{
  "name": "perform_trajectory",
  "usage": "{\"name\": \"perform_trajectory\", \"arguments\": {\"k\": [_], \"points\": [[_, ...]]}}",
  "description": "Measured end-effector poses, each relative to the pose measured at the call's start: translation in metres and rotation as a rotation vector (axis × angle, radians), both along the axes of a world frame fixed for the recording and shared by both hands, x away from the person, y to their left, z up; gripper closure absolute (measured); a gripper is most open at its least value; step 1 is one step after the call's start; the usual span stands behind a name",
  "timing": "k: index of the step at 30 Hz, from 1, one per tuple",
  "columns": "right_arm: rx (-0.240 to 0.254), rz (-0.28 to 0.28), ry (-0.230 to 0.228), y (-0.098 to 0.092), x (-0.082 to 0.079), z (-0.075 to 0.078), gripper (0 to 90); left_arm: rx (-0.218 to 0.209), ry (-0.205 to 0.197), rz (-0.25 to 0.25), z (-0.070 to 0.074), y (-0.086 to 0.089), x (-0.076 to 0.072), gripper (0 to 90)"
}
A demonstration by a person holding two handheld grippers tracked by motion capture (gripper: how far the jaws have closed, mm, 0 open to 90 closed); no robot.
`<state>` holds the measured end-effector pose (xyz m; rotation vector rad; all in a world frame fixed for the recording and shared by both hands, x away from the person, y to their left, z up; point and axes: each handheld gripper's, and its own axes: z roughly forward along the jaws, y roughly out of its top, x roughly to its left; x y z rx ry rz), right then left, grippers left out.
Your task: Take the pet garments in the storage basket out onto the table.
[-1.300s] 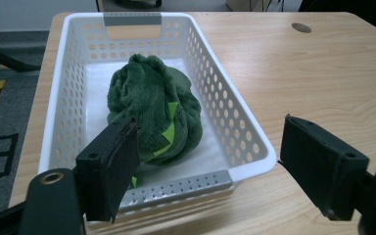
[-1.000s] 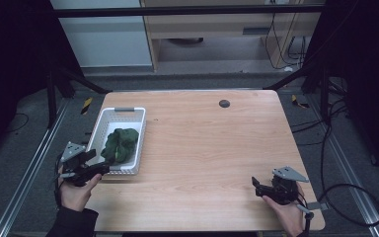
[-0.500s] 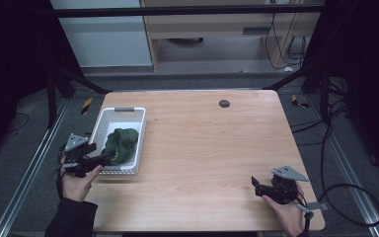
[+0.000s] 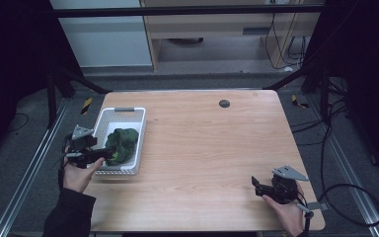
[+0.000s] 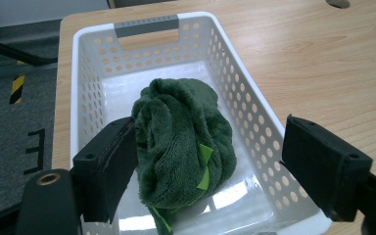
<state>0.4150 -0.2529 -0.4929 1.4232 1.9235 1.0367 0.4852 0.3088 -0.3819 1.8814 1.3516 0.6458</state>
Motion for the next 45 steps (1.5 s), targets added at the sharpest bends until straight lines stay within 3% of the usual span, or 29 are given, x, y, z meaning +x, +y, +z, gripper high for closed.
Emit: {"name": "perform_trajectory", "arguments": {"k": [18,45], "points": [[0.004,0.004,0.013,0.000,0.001,-0.001,12.6,0.087,0.093,-0.006,-0.001,-0.002,0.028,19.4],[0.004,0.014,0.022,0.001,0.001,-0.002,12.6,0.146,0.204,0.010,-0.016,-0.007,0.063,19.0]]}}
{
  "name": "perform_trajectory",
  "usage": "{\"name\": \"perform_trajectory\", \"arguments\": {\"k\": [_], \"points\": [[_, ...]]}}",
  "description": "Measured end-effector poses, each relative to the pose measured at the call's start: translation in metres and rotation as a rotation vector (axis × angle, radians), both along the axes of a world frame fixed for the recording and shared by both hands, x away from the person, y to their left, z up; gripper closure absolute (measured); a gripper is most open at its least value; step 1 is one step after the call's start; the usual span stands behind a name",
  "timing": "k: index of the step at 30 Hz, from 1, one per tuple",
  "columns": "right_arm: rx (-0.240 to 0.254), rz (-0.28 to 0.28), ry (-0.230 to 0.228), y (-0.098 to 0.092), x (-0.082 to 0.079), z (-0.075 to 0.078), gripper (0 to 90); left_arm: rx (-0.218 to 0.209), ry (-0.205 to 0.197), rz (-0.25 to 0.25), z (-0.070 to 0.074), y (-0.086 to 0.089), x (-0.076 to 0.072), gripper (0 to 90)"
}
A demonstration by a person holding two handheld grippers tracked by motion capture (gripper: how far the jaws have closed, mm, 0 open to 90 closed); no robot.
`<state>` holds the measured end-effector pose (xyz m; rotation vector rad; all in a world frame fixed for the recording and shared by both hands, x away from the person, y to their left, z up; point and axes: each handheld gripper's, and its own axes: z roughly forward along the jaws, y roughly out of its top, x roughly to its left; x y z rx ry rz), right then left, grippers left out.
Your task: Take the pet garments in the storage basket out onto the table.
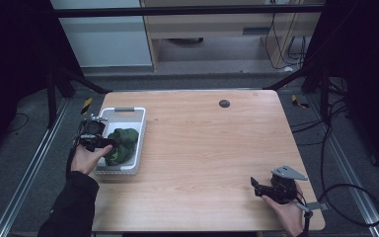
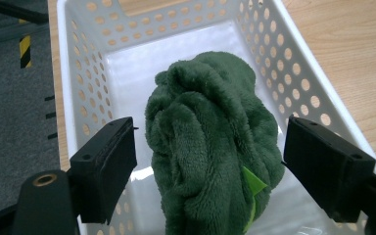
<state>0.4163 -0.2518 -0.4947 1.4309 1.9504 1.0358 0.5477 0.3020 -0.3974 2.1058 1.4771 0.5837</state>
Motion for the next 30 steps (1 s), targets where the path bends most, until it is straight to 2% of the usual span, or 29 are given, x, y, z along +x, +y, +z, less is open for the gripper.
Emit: {"name": "perform_trajectory", "arguments": {"k": [18,30], "points": [[-0.003,0.010,0.011,0.001,0.001,-0.001,12.6,0.026,0.063,0.011,-0.013,-0.002,0.014,19.4],[-0.002,0.014,0.021,0.001,0.001,-0.002,12.6,0.037,0.108,0.009,-0.022,-0.004,0.021,26.9]]}}
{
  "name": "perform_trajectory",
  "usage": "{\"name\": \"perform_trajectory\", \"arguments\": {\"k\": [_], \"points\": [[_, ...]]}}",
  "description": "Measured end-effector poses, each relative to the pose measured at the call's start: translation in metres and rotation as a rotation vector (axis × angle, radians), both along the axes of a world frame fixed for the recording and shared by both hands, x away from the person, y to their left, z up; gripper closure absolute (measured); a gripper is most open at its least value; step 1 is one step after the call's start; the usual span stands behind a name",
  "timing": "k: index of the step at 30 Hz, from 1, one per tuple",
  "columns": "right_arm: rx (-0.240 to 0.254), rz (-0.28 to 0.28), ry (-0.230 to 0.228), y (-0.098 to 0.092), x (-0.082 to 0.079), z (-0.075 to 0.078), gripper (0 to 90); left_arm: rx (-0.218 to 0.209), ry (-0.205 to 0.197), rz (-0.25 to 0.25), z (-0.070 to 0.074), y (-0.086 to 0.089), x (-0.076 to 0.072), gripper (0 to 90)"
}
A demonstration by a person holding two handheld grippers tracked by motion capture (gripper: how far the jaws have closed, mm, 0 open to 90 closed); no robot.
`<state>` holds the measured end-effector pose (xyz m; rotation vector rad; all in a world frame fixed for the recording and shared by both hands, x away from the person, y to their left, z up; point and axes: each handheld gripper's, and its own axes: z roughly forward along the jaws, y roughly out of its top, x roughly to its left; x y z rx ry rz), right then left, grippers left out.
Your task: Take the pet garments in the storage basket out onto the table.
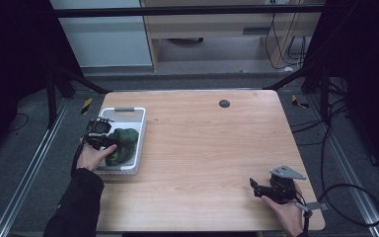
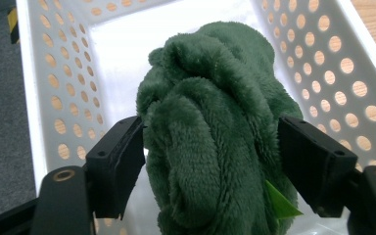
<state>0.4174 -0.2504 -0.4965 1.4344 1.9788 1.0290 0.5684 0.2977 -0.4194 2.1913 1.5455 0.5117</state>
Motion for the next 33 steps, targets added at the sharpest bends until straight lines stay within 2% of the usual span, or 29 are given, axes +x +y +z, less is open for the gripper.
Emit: {"name": "perform_trajectory", "arguments": {"k": [11,17,23,33], "points": [[0.001,0.005,0.015,0.0007,0.0002,-0.0003,12.5,-0.015,0.036,0.002,-0.0045,0.0004,0.0033,40.6],[0.002,0.005,0.018,0.0009,0.0001,-0.0003,12.5,-0.030,0.069,0.009,-0.0064,0.0028,0.0052,50.4],[0.000,0.006,0.016,0.0006,0.0004,-0.0003,12.5,-0.025,0.075,0.002,-0.0064,0.0030,0.0055,60.1],[0.001,0.007,0.018,0.0005,0.0006,-0.0004,12.4,-0.012,0.082,-0.002,-0.0031,0.0006,0.0058,65.6]]}}
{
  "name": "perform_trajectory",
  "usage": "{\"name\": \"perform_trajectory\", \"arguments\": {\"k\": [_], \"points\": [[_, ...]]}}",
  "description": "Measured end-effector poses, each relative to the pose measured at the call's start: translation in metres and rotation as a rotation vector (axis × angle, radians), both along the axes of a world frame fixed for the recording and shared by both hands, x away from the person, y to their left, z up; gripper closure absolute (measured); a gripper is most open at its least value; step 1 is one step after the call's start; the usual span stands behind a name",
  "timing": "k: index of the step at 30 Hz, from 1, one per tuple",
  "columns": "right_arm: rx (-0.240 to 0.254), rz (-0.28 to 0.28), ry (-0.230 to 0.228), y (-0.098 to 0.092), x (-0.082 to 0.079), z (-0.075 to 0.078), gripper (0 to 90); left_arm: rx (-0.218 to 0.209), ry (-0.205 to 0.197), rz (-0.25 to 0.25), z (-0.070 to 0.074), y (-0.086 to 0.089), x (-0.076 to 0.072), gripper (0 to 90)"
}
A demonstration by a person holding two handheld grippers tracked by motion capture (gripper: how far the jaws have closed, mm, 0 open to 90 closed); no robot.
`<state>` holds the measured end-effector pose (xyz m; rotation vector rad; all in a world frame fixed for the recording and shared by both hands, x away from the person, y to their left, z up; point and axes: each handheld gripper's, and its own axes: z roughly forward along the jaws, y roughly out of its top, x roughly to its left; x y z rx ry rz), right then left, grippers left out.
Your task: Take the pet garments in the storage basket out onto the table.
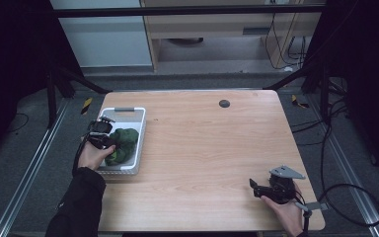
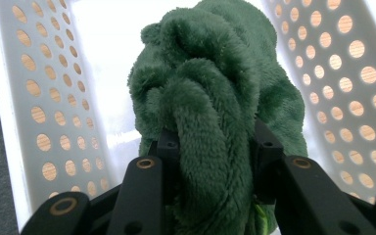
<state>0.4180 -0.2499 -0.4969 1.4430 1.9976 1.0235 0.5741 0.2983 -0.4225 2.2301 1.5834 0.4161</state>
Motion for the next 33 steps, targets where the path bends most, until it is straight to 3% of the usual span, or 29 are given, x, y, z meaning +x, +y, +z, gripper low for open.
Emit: {"name": "perform_trajectory", "arguments": {"k": [6,18,33], "points": [[0.001,-0.002,0.001,0.000,0.000,0.000,12.3,-0.008,-0.016,-0.007,0.008,0.003,-0.003,66.4],[-0.008,0.000,-0.001,0.000,0.001,-0.001,12.2,-0.034,-0.084,-0.022,0.036,0.012,-0.018,66.5],[-0.008,-0.001,-0.002,0.000,0.001,-0.001,12.1,-0.054,-0.161,-0.080,0.070,0.012,-0.039,66.5]]}}
